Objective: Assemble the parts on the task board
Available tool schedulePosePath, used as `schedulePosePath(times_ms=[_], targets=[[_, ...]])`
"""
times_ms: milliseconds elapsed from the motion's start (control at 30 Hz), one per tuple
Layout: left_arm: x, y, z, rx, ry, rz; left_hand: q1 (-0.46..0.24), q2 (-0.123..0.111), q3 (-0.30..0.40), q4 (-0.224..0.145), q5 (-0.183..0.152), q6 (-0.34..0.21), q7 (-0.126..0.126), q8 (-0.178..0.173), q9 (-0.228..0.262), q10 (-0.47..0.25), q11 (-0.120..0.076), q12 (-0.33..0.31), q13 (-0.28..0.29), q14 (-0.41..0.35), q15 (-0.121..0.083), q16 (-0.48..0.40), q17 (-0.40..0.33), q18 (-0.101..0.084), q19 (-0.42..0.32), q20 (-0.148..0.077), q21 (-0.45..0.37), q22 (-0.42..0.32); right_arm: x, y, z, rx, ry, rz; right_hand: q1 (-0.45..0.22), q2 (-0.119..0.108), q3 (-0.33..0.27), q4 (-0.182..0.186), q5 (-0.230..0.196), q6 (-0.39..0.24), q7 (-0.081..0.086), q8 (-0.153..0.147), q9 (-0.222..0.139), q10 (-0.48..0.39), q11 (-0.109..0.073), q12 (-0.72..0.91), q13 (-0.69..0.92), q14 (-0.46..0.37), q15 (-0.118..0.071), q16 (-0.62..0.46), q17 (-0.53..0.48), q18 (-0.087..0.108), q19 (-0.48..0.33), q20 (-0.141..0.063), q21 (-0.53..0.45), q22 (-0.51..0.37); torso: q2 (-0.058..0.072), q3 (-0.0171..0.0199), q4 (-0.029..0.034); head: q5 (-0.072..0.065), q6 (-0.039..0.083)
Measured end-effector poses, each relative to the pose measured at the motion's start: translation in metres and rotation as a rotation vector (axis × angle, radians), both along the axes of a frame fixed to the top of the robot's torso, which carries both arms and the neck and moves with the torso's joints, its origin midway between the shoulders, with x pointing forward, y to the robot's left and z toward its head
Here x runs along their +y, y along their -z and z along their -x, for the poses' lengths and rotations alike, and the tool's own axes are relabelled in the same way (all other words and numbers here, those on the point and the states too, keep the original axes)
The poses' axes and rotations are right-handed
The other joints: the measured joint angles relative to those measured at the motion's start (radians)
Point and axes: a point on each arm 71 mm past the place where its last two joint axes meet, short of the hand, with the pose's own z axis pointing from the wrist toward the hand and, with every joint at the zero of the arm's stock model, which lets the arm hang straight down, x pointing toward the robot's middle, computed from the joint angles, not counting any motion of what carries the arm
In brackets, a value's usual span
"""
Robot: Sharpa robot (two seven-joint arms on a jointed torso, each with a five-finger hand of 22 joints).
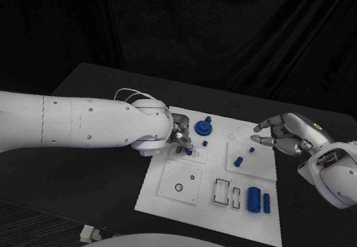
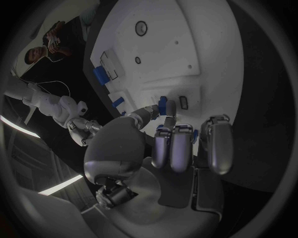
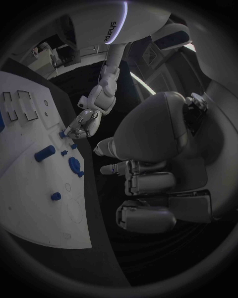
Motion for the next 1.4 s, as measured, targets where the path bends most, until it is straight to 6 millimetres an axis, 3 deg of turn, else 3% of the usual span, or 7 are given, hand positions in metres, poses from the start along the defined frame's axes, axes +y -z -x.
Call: schedulePosePath(times_ms=[67, 167, 267, 433, 567, 900, 1400], targets=[[0.0, 0.0003, -0.0003, 0.0, 0.0, 0.0, 0.0, 0.0, -0.003, -0.003, -0.014, 0.0, 0.0, -0.007, -0.001, 0.0, 0.0, -0.001, 0.0, 0.0, 0.0, -0.002, 0.0, 0.0, -0.001, 0.001, -0.003, 0.0, 0.0, 0.0, 0.0, 0.0, 0.0, 0.0, 0.0, 0.0, 0.0, 0.0, 0.0, 0.0, 0.0, 0.0, 0.0, 0.0, 0.0, 0.0, 0.0, 0.0, 0.0, 0.0, 0.0, 0.0, 0.0, 0.0, 0.0, 0.0, 0.0, 0.0, 0.0, 0.0, 0.0], [0.0002, 0.0005, -0.0006, 0.0, -0.001, -0.001, 0.009, 0.009, -0.009, -0.009, -0.092, 0.0, 0.0, -0.028, -0.014, 0.0, 0.0, -0.007, 0.0, 0.0, 0.0, -0.006, 0.0, 0.0, -0.001, 0.001, -0.015, 0.0, -0.0002, 0.0002, 0.0001, 0.0, 0.0, 0.0, 0.0, 0.0, 0.0, 0.0, 0.0, 0.0, 0.0, 0.0, 0.0, 0.0, 0.0, -0.001, 0.0, 0.0, 0.0, 0.0, 0.0, 0.0, 0.0, 0.0, 0.0, 0.001, 0.0, 0.0, 0.0001, -0.002, 0.0], [0.0011, 0.0005, -0.0015, 0.0, -0.004, -0.002, 0.012, 0.012, -0.017, -0.008, -0.139, 0.0, 0.0, -0.049, -0.039, 0.0, 0.0, -0.007, 0.0, 0.0, 0.0, -0.006, 0.0, 0.0, -0.001, 0.001, -0.017, 0.0, -0.0006, 0.0002, 0.0001, 0.0, 0.001, 0.001, 0.0, 0.0, 0.0, 0.0, 0.007, 0.004, 0.004, 0.0, 0.0, 0.0, 0.0, -0.001, 0.0, 0.0, 0.0, 0.0, 0.0, 0.0, 0.0, 0.0, 0.0, 0.001, 0.0, 0.0, 0.0001, -0.002, 0.0], [0.0037, 0.0012, -0.0029, 0.002, -0.007, -0.01, 0.004, 0.029, -0.106, 0.072, -0.196, -0.007, -0.015, -0.076, -0.076, 0.0, 0.0, -0.009, 0.0, 0.001, 0.007, -0.006, 0.0, 0.0, -0.005, 0.005, -0.023, 0.0, -0.001, 0.0002, 0.0002, 0.0, 0.002, 0.001, 0.0, 0.0, 0.0, 0.0, 0.007, 0.004, 0.004, 0.0, 0.0, 0.0, 0.0, 0.0, 0.0, 0.0, 0.0, 0.0, 0.0, 0.0, 0.0, 0.0, 0.0, 0.001, 0.0, 0.0, 0.0, -0.003, 0.0], [0.0044, 0.002, -0.003, 0.005, -0.005, -0.017, -0.024, 0.016, -0.165, 0.124, -0.231, 0.006, -0.016, -0.087, -0.097, 0.003, 0.003, -0.012, 0.0, 0.001, 0.007, -0.006, 0.0, 0.0, -0.001, 0.009, -0.023, 0.0, -0.001, 0.0001, 0.0002, 0.0, 0.002, 0.001, 0.0, 0.0, 0.0, 0.0, 0.007, 0.004, 0.004, 0.0, 0.0, 0.0, 0.0, 0.0, 0.0, 0.001, 0.0, 0.0, 0.0, 0.0, 0.0, 0.0, 0.0, 0.001, 0.0, 0.0, -0.0002, -0.003, 0.0], [0.0019, 0.004, -0.0008, 0.025, 0.017, -0.027, -0.066, 0.012, -0.258, 0.201, -0.273, 0.009, -0.008, -0.091, -0.105, -0.001, 0.006, -0.012, 0.0, -0.003, 0.01, -0.006, 0.0, 0.0, 0.002, 0.012, -0.023, 0.0, -0.001, 0.0001, 0.0002, 0.0, 0.002, 0.001, -0.002, -0.002, 0.0, 0.0, 0.007, 0.004, 0.004, 0.0, 0.0, 0.0, 0.0, 0.001, 0.0, 0.002, -0.002, 0.0, 0.0, 0.0, 0.0, 0.0, 0.0, 0.0, 0.0, 0.0, -0.0003, -0.001, 0.0], [-0.0022, 0.0052, -0.0013, 0.042, 0.034, -0.036, -0.045, 0.021, -0.284, 0.203, -0.273, 0.022, -0.014, -0.083, -0.1, -0.001, 0.006, -0.01, 0.0, -0.003, 0.01, -0.002, 0.0, 0.0, 0.002, 0.012, -0.023, 0.0, -0.0005, 0.0004, 0.0002, 0.001, 0.001, 0.001, -0.003, -0.003, -0.003, 0.003, 0.007, 0.004, 0.004, 0.0, -0.001, 0.0, 0.0, 0.002, 0.0, 0.003, -0.001, 0.0, 0.0, 0.0, 0.0, 0.0, 0.0, 0.0, 0.001, -0.0001, 0.0002, -0.001, 0.0]])
